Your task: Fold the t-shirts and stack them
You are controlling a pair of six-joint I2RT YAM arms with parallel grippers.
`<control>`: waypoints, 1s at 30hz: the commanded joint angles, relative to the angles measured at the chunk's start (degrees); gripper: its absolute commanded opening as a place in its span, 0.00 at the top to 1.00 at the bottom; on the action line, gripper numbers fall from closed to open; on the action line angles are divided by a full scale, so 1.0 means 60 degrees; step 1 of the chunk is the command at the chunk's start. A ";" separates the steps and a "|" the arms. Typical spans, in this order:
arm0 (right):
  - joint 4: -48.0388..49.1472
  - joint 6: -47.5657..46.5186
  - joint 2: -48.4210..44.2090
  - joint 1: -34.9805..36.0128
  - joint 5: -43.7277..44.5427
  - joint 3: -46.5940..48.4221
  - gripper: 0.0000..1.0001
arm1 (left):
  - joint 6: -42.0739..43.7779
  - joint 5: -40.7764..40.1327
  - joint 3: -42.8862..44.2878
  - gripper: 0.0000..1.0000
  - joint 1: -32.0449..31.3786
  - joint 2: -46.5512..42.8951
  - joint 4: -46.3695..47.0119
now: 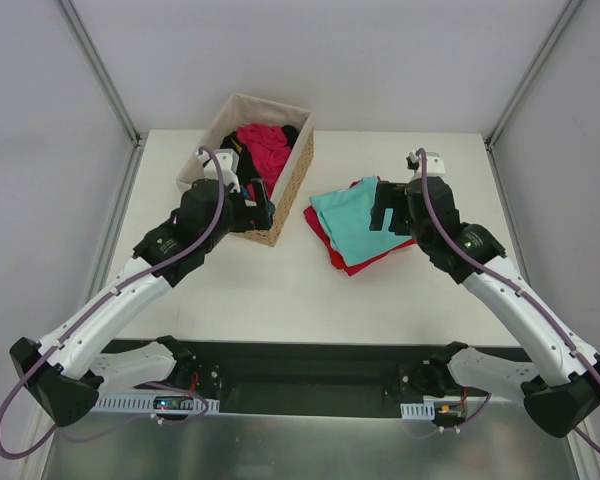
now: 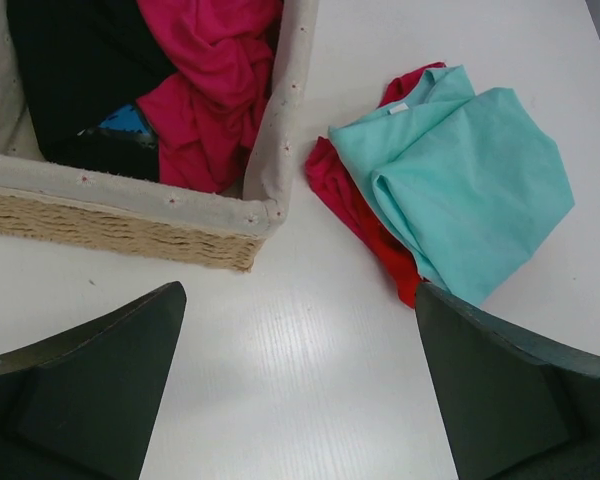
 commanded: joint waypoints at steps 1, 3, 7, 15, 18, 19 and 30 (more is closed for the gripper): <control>0.0129 0.0113 -0.0061 0.0051 0.0131 0.0170 0.04 | 0.0340 -0.0092 0.0313 0.01 -0.0126 0.0200 0.0366; 0.0129 0.0171 -0.0076 0.0036 0.0087 0.0126 0.04 | 0.0865 -0.0063 0.0502 0.01 -0.0126 0.0609 0.0570; 0.0129 0.0274 -0.0003 0.0036 -0.0162 0.0067 0.04 | 0.1935 0.0302 0.1949 0.01 -0.0112 0.2029 0.0586; -0.0090 0.0347 -0.0368 0.0051 -0.0162 -0.0211 0.04 | 0.2553 0.0875 0.3872 0.01 0.0107 0.5018 0.0645; -0.0207 0.0245 -0.0559 0.0051 0.0028 -0.0342 0.04 | 0.1793 0.0844 0.3975 0.01 0.0748 0.5518 0.0645; -0.0208 0.0186 -0.0675 0.0051 0.0043 -0.0444 0.04 | 0.1167 0.1092 0.3975 0.01 0.0999 0.5605 0.0601; -0.0076 0.0127 -0.0750 0.0051 -0.0089 -0.0636 0.04 | 0.0633 0.1972 0.5073 0.01 0.2232 0.7187 -0.0073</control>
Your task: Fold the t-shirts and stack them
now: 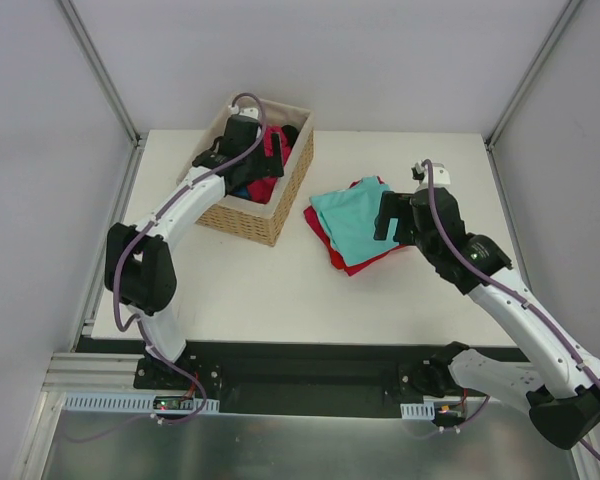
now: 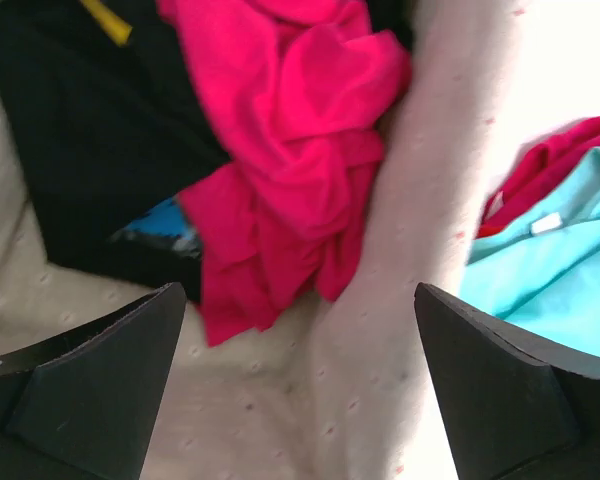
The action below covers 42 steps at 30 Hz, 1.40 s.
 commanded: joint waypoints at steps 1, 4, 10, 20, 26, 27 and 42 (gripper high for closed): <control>0.0135 -0.0095 -0.0076 0.0043 -0.0020 0.0005 0.04 | 0.0174 0.0534 0.1022 0.01 -0.0216 0.0572 -0.0309; 0.0150 -0.0124 -0.0120 0.0043 0.0009 -0.0009 0.04 | 0.0117 0.0943 0.1506 0.01 -0.0216 0.1289 -0.0690; 0.0150 -0.0124 -0.0061 0.0029 -0.0049 -0.0010 0.04 | 0.0276 0.1355 0.1332 0.01 -0.0567 0.1380 -0.0706; 0.0077 -0.0036 0.0027 0.0029 -0.0181 0.0122 0.04 | 0.0658 0.1283 0.0937 0.38 -0.0934 0.1599 -0.0721; -0.0011 -0.0022 -0.0061 0.0043 -0.0137 0.0122 0.04 | 0.0219 0.0667 0.0381 1.00 -0.0233 0.1643 -0.0823; 0.0004 -0.0007 -0.0047 0.0043 -0.0166 0.0122 0.04 | 0.0190 0.0507 0.0249 1.00 -0.0144 0.1629 -0.0852; 0.0267 0.0139 -0.0003 0.0058 -0.0518 0.0005 0.04 | 0.1770 0.0241 0.0204 1.00 0.2258 0.1014 -0.1907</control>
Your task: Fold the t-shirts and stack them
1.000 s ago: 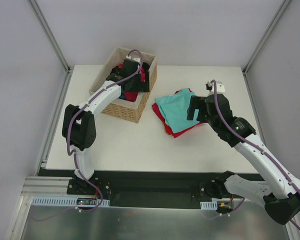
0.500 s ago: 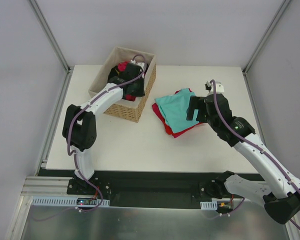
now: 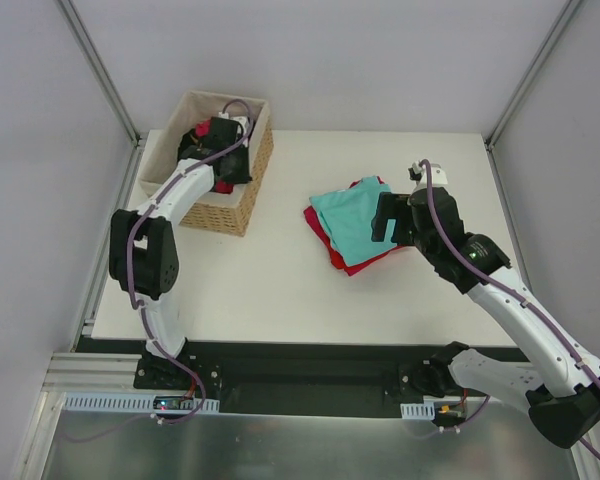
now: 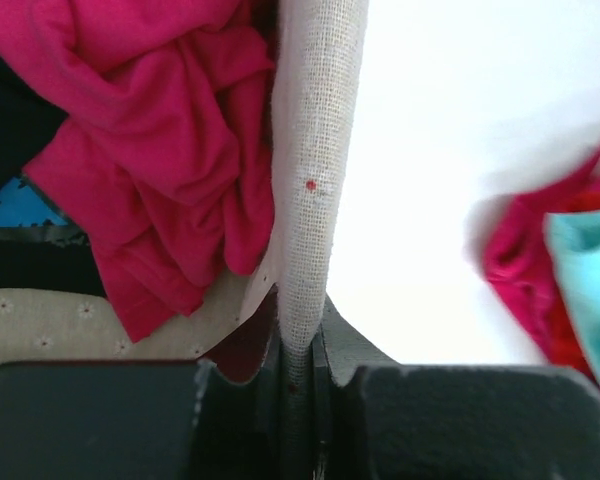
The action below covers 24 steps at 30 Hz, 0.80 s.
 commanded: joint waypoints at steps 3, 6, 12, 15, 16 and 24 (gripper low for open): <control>0.0355 0.0140 -0.0068 0.0040 -0.0234 -0.0049 0.04 | 0.0544 -0.0508 -0.0342 1.00 0.1897 -0.0255 -0.1055; 0.0385 0.0183 -0.0083 0.0054 -0.0307 -0.0093 0.04 | 0.0733 -0.0418 -0.0008 1.00 0.2294 0.0096 -0.1040; 0.0297 0.0154 -0.0244 0.0054 -0.0512 -0.0006 0.04 | 0.1187 -0.0375 0.1295 1.00 0.2573 0.1120 -0.1055; 0.0150 0.0110 -0.0346 0.0054 -0.0585 0.0068 0.04 | 0.1407 -0.0243 0.2056 1.00 0.2982 0.1604 -0.1084; 0.0150 0.0110 -0.0448 0.0069 -0.0629 0.0024 0.04 | 0.1466 -0.0170 0.2248 1.00 0.3041 0.1707 -0.1084; 0.0311 0.0169 -0.0449 0.0289 -0.0762 -0.0225 0.04 | 0.1921 0.0679 0.3670 1.00 0.3554 0.2513 -0.1215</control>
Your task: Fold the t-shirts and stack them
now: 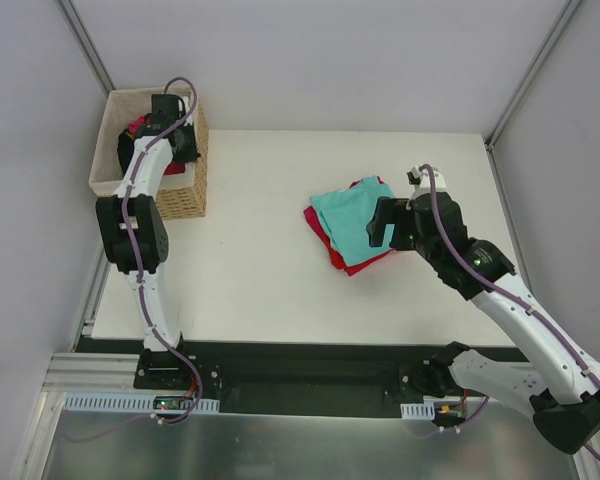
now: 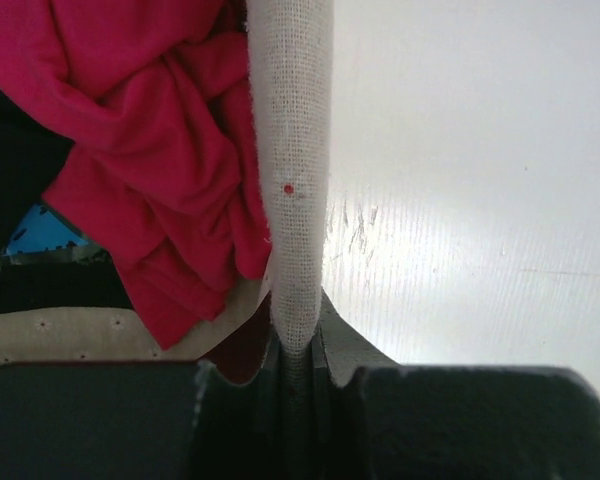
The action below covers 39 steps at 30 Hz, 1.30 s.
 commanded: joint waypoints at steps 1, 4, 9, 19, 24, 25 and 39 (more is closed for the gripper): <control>0.0231 0.0067 -0.0055 0.0150 -0.0128 -0.0091 0.04 | 0.0529 0.0461 0.0731 1.00 0.0665 0.0569 -0.0250; 0.0290 0.0023 -0.0085 0.0209 -0.0040 -0.0149 0.04 | 0.0602 0.0608 0.1039 1.00 0.0988 0.0715 -0.0280; 0.0334 -0.0007 -0.0041 0.0282 -0.0054 -0.0164 0.04 | 0.0339 0.0668 0.1274 0.01 0.1282 0.0439 -0.0280; 0.0232 -0.0007 -0.0113 0.0692 0.0048 -0.0047 0.04 | -0.0731 0.0418 0.1275 0.01 0.0595 -0.2767 -0.0338; -0.0003 0.0096 -0.0421 0.0853 0.0150 -0.0003 0.04 | -0.0790 -0.0122 0.0630 0.01 -0.1581 -0.4512 -0.0848; -0.0076 0.0154 -0.0581 0.0883 0.0180 -0.0017 0.04 | -0.0935 -0.0399 0.0354 0.01 -0.1951 -0.4673 -0.0953; -0.0575 0.0506 -0.1403 0.1088 0.0619 -0.0105 0.04 | -0.3060 -0.0402 -0.4248 0.01 -0.3537 -0.4706 -0.1012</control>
